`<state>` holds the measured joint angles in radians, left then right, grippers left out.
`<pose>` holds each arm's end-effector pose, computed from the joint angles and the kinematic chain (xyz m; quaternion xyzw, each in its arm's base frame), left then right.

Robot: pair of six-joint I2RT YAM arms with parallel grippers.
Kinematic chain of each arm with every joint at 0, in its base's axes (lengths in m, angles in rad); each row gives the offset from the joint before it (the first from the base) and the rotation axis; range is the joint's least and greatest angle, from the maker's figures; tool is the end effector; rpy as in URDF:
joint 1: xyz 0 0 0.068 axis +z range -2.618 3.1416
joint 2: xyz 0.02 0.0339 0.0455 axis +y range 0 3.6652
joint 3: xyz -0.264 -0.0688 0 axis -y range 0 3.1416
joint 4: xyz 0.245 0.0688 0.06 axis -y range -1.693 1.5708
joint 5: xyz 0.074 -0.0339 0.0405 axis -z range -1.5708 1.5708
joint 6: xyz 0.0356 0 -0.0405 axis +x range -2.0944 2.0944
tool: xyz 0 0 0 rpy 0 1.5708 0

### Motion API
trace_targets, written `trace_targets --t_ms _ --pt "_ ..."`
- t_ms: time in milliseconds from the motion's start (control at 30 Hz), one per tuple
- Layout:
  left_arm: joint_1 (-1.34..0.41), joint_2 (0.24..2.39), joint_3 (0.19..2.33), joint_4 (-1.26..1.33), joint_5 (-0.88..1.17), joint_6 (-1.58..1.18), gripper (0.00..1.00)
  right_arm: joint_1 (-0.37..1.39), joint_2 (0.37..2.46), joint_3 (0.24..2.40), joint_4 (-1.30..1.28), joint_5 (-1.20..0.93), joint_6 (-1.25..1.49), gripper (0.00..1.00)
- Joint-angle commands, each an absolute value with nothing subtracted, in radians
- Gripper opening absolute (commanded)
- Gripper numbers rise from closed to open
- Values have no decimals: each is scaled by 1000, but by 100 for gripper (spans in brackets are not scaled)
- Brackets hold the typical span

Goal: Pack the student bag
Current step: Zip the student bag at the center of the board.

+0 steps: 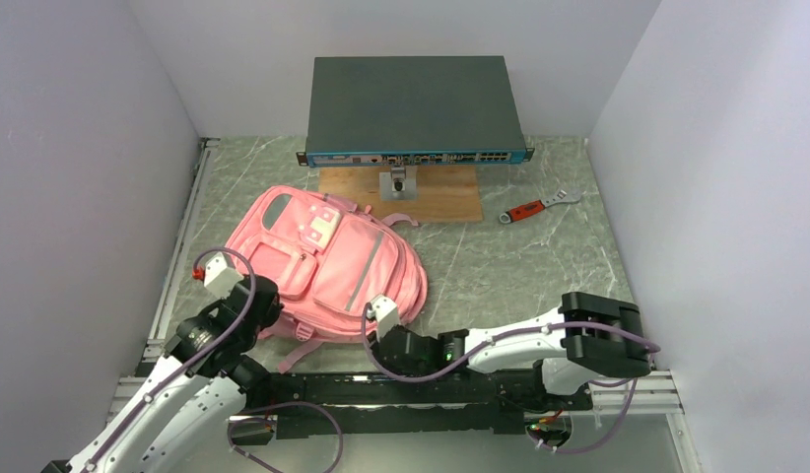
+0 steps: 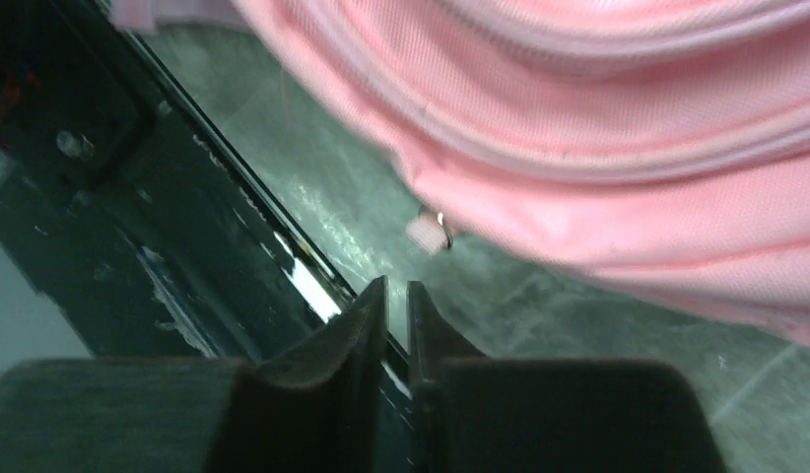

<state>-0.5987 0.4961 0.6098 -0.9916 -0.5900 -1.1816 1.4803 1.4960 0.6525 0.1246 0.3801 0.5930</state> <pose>0.0860 -0.0347 0.2469 -0.3532 0.8336 -0.0804 0.4170 0.0392 0.2862 0.1631 -0.3134 0.8412 0.2616 0.3546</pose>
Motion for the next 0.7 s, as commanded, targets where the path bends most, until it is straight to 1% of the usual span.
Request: trace_targets --t_ms 0,33,100,200,300,400,500,667 --pt "-594 449 609 -962 -533 -1161 0 1403 1485 649 359 224 596 28" --pt "-594 445 608 -970 -514 -1186 0 1388 1498 654 395 201 594 33" --pt "-594 439 612 -981 -487 -1215 0 1370 1526 693 364 212 588 35" --pt "-594 433 623 -989 -471 -1219 0 1310 1526 656 471 141 628 41" --pt "-594 428 636 -1000 -459 -1222 0 1255 1562 641 553 53 698 43" --pt "-594 414 633 -995 -441 -1227 0 1253 1582 650 563 40 704 45" --pt "-594 400 615 -992 -417 -1249 0 1255 1590 673 532 71 697 48" --pt "-594 370 591 -994 -381 -1301 0 1274 1585 698 518 161 658 48"
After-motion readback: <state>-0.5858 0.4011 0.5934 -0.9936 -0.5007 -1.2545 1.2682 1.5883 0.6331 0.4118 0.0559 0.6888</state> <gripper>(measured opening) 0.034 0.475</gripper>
